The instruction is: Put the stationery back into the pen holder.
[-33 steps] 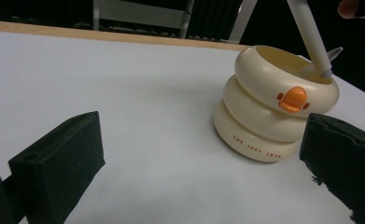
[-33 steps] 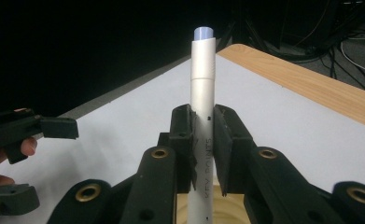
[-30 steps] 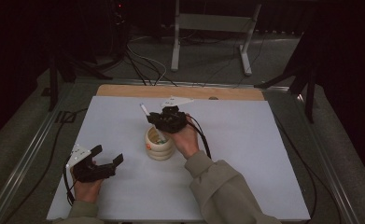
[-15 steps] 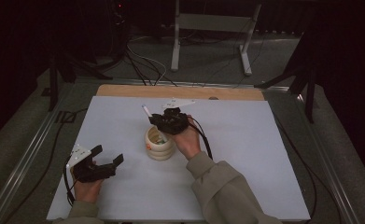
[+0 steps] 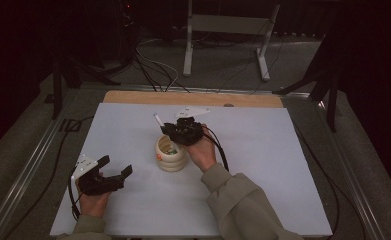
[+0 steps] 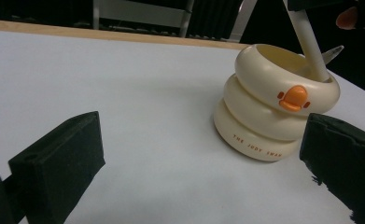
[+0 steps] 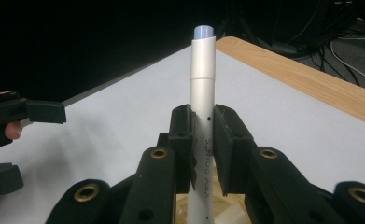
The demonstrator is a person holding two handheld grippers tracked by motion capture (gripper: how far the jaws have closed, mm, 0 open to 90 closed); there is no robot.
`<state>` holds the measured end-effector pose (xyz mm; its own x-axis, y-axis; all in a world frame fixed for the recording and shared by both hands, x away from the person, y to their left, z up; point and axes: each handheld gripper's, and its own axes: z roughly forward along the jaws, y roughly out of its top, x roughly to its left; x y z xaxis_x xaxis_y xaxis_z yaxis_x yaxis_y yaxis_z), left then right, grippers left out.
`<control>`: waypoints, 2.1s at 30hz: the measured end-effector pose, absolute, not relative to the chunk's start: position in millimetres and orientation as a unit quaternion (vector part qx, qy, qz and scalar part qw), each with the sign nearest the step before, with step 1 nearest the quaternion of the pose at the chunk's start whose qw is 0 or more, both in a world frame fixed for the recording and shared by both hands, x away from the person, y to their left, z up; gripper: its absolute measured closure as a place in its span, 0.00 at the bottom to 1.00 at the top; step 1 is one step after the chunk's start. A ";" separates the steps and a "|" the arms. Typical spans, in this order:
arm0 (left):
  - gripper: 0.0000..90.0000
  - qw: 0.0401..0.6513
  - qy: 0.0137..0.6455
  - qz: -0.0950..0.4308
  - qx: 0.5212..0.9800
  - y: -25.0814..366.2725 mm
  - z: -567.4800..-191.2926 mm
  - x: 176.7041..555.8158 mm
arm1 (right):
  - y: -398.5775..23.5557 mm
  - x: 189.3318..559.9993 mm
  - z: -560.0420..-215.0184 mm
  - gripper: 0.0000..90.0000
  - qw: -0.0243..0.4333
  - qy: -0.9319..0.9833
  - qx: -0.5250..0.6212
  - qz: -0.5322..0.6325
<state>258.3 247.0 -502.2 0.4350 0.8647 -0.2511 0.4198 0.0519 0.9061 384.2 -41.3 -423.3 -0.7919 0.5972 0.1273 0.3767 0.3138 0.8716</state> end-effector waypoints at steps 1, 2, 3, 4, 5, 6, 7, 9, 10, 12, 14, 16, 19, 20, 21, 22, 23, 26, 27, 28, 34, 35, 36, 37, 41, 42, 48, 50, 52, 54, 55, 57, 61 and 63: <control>0.00 0.535 0.489 0.208 0.657 247.1 -502.2 258.3 | -41.1 383.8 -423.5 0.87 0.109 0.804 0.303 0.501; 0.00 0.535 0.489 0.208 0.657 247.1 -502.2 258.4 | -41.0 383.3 -423.9 0.87 0.110 0.803 0.303 0.501; 0.00 0.535 0.489 0.208 0.657 247.3 -502.2 258.4 | -41.0 383.0 -424.4 0.87 0.110 0.803 0.302 0.501; 0.00 0.535 0.490 0.208 0.656 247.1 -502.2 258.3 | -41.1 382.7 -424.9 0.87 0.110 0.803 0.301 0.502; 0.00 0.535 0.490 0.208 0.656 247.2 -502.1 258.3 | -40.9 382.4 -425.5 0.87 0.110 0.802 0.302 0.504; 0.00 0.535 0.490 0.208 0.656 247.1 -502.1 258.2 | -40.6 382.2 -426.1 0.87 0.109 0.802 0.301 0.504; 0.00 0.535 0.490 0.208 0.656 247.1 -502.1 258.3 | -40.2 381.9 -426.8 0.87 0.110 0.803 0.300 0.504; 0.00 0.536 0.490 0.208 0.656 247.2 -502.0 258.2 | -39.1 381.2 -428.1 0.87 0.109 0.803 0.299 0.503; 0.00 0.535 0.490 0.208 0.656 247.3 -502.0 258.1 | -38.4 380.9 -428.8 0.87 0.109 0.803 0.299 0.504; 0.00 0.536 0.490 0.208 0.656 247.4 -501.9 258.1 | -37.6 380.4 -429.6 0.87 0.108 0.804 0.298 0.503; 0.00 0.536 0.490 0.208 0.656 247.4 -502.0 258.1 | -37.2 379.9 -430.2 0.87 0.108 0.805 0.297 0.502; 0.00 0.535 0.490 0.208 0.656 247.2 -502.0 258.2 | -37.1 379.8 -430.6 0.87 0.109 0.804 0.297 0.504; 0.00 0.535 0.489 0.208 0.656 247.3 -501.9 258.1 | -37.2 379.5 -430.9 0.87 0.109 0.804 0.296 0.505; 0.00 0.535 0.489 0.208 0.656 247.3 -502.0 258.1 | -37.3 379.5 -431.0 0.87 0.109 0.804 0.295 0.505; 0.00 0.535 0.490 0.208 0.656 247.3 -502.0 258.0 | -37.4 379.2 -430.9 0.87 0.109 0.804 0.295 0.505; 0.00 0.536 0.489 0.208 0.656 247.4 -501.9 258.0 | -37.7 378.8 -430.7 0.87 0.109 0.803 0.295 0.506; 0.00 0.536 0.489 0.208 0.656 247.4 -501.9 258.0 | -38.1 378.5 -430.5 0.87 0.109 0.803 0.295 0.506; 0.00 0.535 0.490 0.208 0.656 247.3 -502.0 258.1 | -39.6 376.9 -428.9 0.87 0.111 0.802 0.294 0.509; 0.00 0.535 0.490 0.208 0.656 247.3 -502.0 258.1 | -40.1 376.1 -428.0 0.87 0.112 0.802 0.293 0.509; 0.00 0.535 0.489 0.208 0.656 247.3 -502.0 258.1 | -40.6 375.1 -426.9 0.87 0.114 0.802 0.293 0.508; 0.00 0.535 0.489 0.208 0.657 247.2 -501.9 258.0 | -44.5 369.2 -420.7 0.87 0.126 0.803 0.287 0.507; 0.00 0.535 0.489 0.208 0.657 247.1 -501.9 258.0 | -45.5 368.6 -420.2 0.87 0.128 0.803 0.286 0.507; 0.00 0.535 0.489 0.208 0.656 247.0 -501.9 258.1 | -46.4 368.2 -420.0 0.87 0.129 0.802 0.287 0.508; 0.00 0.535 0.489 0.208 0.657 246.9 -502.0 258.2 | -47.3 368.0 -419.9 0.87 0.129 0.800 0.289 0.510; 0.00 0.534 0.489 0.208 0.658 246.4 -502.1 258.3 | -48.3 370.1 -421.0 0.87 0.134 0.798 0.294 0.509; 0.00 0.534 0.489 0.208 0.658 246.5 -502.1 258.2 | -48.1 371.0 -421.7 0.87 0.133 0.797 0.295 0.509; 0.00 0.534 0.488 0.208 0.658 246.8 -502.1 258.3 | -44.0 374.5 -427.0 0.87 0.132 0.797 0.298 0.509; 0.00 0.534 0.488 0.208 0.658 246.7 -502.2 258.3 | -42.1 374.7 -428.8 0.87 0.132 0.798 0.296 0.508; 0.00 0.534 0.488 0.208 0.658 246.9 -502.1 258.3 | -40.4 374.9 -430.4 0.87 0.132 0.798 0.295 0.509; 0.00 0.534 0.489 0.208 0.658 246.9 -502.1 258.3 | -38.9 375.0 -431.5 0.87 0.132 0.799 0.294 0.509; 0.00 0.534 0.488 0.208 0.658 246.9 -502.1 258.3 | -38.3 375.2 -432.1 0.87 0.132 0.798 0.293 0.509; 0.00 0.534 0.488 0.208 0.658 246.8 -502.1 258.3 | -37.4 375.6 -433.1 0.87 0.132 0.799 0.293 0.508; 0.00 0.534 0.488 0.208 0.658 246.8 -502.1 258.4 | -36.3 376.4 -435.0 0.87 0.132 0.800 0.291 0.508; 0.00 0.534 0.488 0.208 0.658 246.7 -502.2 258.4 | -35.5 376.8 -435.9 0.87 0.133 0.801 0.291 0.506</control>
<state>258.4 246.7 -502.2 0.4370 0.8648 -0.2474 0.4210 0.0464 0.9059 376.8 -35.5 -435.9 -0.7958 0.6000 0.0818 0.3312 0.3182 0.8883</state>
